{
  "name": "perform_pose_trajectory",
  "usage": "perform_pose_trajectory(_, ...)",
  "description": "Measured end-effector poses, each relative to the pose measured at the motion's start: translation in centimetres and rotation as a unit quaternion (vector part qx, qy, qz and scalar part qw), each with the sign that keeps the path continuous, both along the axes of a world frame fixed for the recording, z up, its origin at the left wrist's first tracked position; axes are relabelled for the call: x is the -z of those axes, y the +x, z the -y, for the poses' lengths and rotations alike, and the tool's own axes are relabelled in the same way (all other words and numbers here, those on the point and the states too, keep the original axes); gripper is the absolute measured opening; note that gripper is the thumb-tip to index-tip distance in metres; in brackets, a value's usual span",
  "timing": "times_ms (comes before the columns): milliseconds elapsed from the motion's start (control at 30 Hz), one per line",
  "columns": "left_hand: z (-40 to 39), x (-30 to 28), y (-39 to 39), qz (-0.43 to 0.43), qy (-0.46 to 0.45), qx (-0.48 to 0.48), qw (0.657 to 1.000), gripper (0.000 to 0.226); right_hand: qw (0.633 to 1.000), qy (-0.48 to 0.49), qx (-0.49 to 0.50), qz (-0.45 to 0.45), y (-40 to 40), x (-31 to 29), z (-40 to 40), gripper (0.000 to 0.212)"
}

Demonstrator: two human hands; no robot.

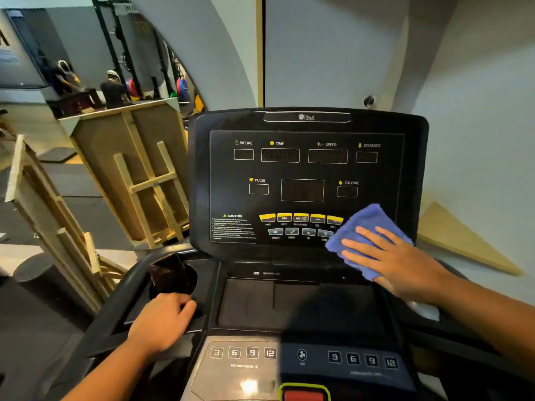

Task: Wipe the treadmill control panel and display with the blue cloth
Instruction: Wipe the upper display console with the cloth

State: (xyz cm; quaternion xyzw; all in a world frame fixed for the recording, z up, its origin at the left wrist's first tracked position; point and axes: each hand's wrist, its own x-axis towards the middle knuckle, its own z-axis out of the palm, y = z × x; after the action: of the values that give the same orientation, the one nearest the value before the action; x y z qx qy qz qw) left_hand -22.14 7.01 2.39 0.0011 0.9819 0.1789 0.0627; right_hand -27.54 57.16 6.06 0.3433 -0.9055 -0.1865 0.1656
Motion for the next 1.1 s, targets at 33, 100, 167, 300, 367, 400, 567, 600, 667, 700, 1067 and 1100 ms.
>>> perform_pose_trajectory(33,-0.2,-0.1,0.1,0.003,-0.002,0.0,1.0,0.043,1.0,-0.009,0.018,-0.016,0.4,0.4,-1.4,0.073)
perform_pose_trajectory(100,-0.5,-0.4,0.2,0.009,-0.002,-0.004,1.0,0.042,0.997,-0.041,0.06,-0.041,1.2,1.4,-2.7,0.075)
perform_pose_trajectory(167,-0.5,-0.4,0.2,0.008,-0.007,-0.011,1.0,0.042,0.987,-0.101,0.108,-0.058,1.7,2.4,-1.3,0.074)
perform_pose_trajectory(300,-0.5,-0.5,0.1,0.008,-0.011,-0.015,1.0,0.043,0.895,-0.336,0.279,-0.092,0.3,1.7,6.4,0.065)
perform_pose_trajectory(367,-0.5,-0.4,0.0,0.014,-0.009,-0.018,1.0,0.043,0.822,-0.448,0.339,-0.096,-1.4,-0.5,10.3,0.062)
perform_pose_trajectory(400,-0.5,-0.3,0.0,0.017,-0.01,-0.02,1.0,0.042,0.805,-0.47,0.35,-0.094,-2.1,-1.5,12.0,0.062)
perform_pose_trajectory(567,-0.2,-0.2,0.0,0.024,-0.007,-0.035,0.999,0.038,0.957,-0.227,0.165,-0.077,-1.9,0.3,14.5,0.073)
perform_pose_trajectory(600,-0.2,-0.3,0.0,0.028,-0.005,-0.036,0.999,0.038,0.969,-0.185,0.144,-0.073,-1.4,1.0,13.1,0.075)
perform_pose_trajectory(667,-0.2,-0.4,-0.1,0.031,-0.004,-0.037,0.999,0.037,0.969,-0.177,0.15,-0.086,-0.3,2.7,9.9,0.073)
perform_pose_trajectory(700,-0.2,-0.5,-0.1,0.031,-0.007,-0.036,0.999,0.036,0.959,-0.2,0.177,-0.095,0.2,3.0,8.4,0.073)
perform_pose_trajectory(1067,-0.4,-1.1,-0.3,0.054,0.006,-0.037,0.998,0.034,0.889,-0.369,0.233,-0.141,-9.3,-9.9,12.8,0.064)
perform_pose_trajectory(1100,-0.4,-1.1,-0.4,0.056,0.007,-0.04,0.998,0.034,0.922,-0.317,0.182,-0.127,-8.7,-8.7,13.8,0.065)
